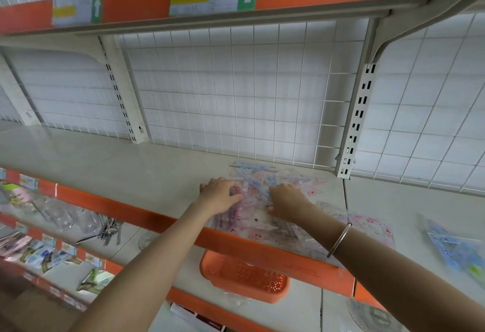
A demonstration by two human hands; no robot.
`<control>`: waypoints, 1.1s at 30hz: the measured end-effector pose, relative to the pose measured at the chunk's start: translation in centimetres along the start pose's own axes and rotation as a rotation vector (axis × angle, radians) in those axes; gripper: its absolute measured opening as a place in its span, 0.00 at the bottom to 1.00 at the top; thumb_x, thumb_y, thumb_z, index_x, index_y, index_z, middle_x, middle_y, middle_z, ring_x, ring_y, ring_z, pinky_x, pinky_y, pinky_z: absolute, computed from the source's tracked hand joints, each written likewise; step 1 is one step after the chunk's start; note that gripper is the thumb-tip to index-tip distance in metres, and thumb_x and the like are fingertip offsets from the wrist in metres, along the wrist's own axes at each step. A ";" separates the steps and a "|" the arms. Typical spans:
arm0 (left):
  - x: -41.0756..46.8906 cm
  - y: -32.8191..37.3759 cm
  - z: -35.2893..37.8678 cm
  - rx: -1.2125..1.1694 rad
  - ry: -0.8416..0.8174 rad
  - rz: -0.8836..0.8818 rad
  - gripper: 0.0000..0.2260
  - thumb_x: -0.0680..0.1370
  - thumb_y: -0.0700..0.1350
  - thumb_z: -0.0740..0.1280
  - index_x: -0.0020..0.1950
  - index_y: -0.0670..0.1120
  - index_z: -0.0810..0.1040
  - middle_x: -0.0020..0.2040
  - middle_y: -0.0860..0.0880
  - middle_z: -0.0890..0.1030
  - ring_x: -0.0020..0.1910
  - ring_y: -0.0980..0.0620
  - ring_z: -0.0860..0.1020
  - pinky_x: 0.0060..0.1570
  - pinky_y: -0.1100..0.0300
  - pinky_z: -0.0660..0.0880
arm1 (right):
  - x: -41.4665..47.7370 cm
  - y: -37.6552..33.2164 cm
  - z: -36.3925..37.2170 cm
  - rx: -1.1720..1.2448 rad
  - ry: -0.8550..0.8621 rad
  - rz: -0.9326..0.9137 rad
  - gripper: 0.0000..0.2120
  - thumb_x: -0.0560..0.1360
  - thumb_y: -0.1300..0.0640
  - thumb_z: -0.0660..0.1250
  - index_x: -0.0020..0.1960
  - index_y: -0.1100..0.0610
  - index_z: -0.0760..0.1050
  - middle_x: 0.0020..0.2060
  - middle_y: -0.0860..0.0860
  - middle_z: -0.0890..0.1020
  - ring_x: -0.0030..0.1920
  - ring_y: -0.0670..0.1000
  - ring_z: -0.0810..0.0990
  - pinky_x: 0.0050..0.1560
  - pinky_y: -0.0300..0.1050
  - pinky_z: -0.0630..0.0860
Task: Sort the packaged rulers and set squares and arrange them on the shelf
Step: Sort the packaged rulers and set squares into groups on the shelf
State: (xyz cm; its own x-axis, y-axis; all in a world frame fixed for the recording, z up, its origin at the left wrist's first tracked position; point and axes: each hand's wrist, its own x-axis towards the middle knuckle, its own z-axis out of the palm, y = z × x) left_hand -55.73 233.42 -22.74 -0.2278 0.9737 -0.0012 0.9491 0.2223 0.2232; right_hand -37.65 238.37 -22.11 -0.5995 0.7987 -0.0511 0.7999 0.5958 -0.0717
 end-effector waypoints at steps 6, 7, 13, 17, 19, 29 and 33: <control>0.0 1.3 0.2 -0.024 0.075 0.064 0.15 0.80 0.57 0.60 0.64 0.55 0.75 0.64 0.51 0.76 0.64 0.48 0.70 0.60 0.52 0.62 | 0.0 -0.1 0.2 -0.040 0.087 0.002 0.11 0.77 0.66 0.59 0.58 0.63 0.72 0.48 0.57 0.77 0.48 0.56 0.78 0.49 0.48 0.77; 0.0 1.5 0.2 -0.029 0.081 0.073 0.15 0.80 0.57 0.59 0.64 0.54 0.76 0.63 0.52 0.76 0.63 0.48 0.71 0.59 0.52 0.63 | 0.0 0.0 0.3 -0.043 0.106 0.013 0.11 0.77 0.66 0.59 0.59 0.63 0.71 0.49 0.57 0.77 0.49 0.56 0.79 0.49 0.48 0.77; 0.4 2.7 0.4 -0.085 0.092 0.100 0.15 0.81 0.56 0.58 0.64 0.53 0.76 0.64 0.50 0.76 0.64 0.47 0.71 0.58 0.52 0.62 | -0.4 0.8 -0.2 -0.006 0.175 0.070 0.13 0.75 0.71 0.59 0.59 0.63 0.70 0.52 0.59 0.78 0.53 0.60 0.79 0.49 0.50 0.75; 0.6 4.2 0.4 -0.144 0.106 0.119 0.14 0.82 0.52 0.57 0.63 0.51 0.77 0.62 0.51 0.79 0.63 0.48 0.73 0.61 0.52 0.64 | -1.4 1.7 -0.8 0.017 0.223 0.069 0.14 0.75 0.71 0.57 0.59 0.62 0.70 0.53 0.60 0.78 0.53 0.61 0.78 0.46 0.50 0.73; 0.8 5.0 0.7 -0.216 0.108 0.100 0.12 0.82 0.50 0.56 0.56 0.50 0.79 0.53 0.51 0.80 0.59 0.46 0.76 0.58 0.54 0.67 | -2.0 2.2 -0.8 0.035 0.229 0.059 0.14 0.76 0.70 0.55 0.60 0.62 0.70 0.53 0.60 0.78 0.53 0.60 0.78 0.46 0.50 0.72; 1.9 8.9 1.1 -1.027 0.074 -0.326 0.07 0.77 0.41 0.63 0.42 0.40 0.77 0.42 0.42 0.83 0.45 0.44 0.82 0.53 0.48 0.78 | -5.2 3.4 -0.4 0.198 0.177 -0.061 0.16 0.75 0.64 0.61 0.63 0.61 0.70 0.57 0.59 0.75 0.54 0.60 0.76 0.50 0.46 0.70; 2.5 8.8 0.5 -0.984 0.244 -0.429 0.12 0.78 0.39 0.59 0.34 0.43 0.69 0.37 0.41 0.79 0.35 0.45 0.78 0.38 0.52 0.79 | -5.7 4.1 -0.4 0.287 0.155 -0.090 0.20 0.77 0.57 0.65 0.68 0.58 0.70 0.62 0.56 0.74 0.60 0.56 0.74 0.60 0.45 0.71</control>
State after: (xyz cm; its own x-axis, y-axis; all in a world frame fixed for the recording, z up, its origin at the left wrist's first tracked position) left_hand -47.78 237.81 -21.27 -0.6367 0.7651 -0.0958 0.2175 0.2975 0.9296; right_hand -30.93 236.30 -21.68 -0.6386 0.7603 0.1191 0.6904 0.6343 -0.3478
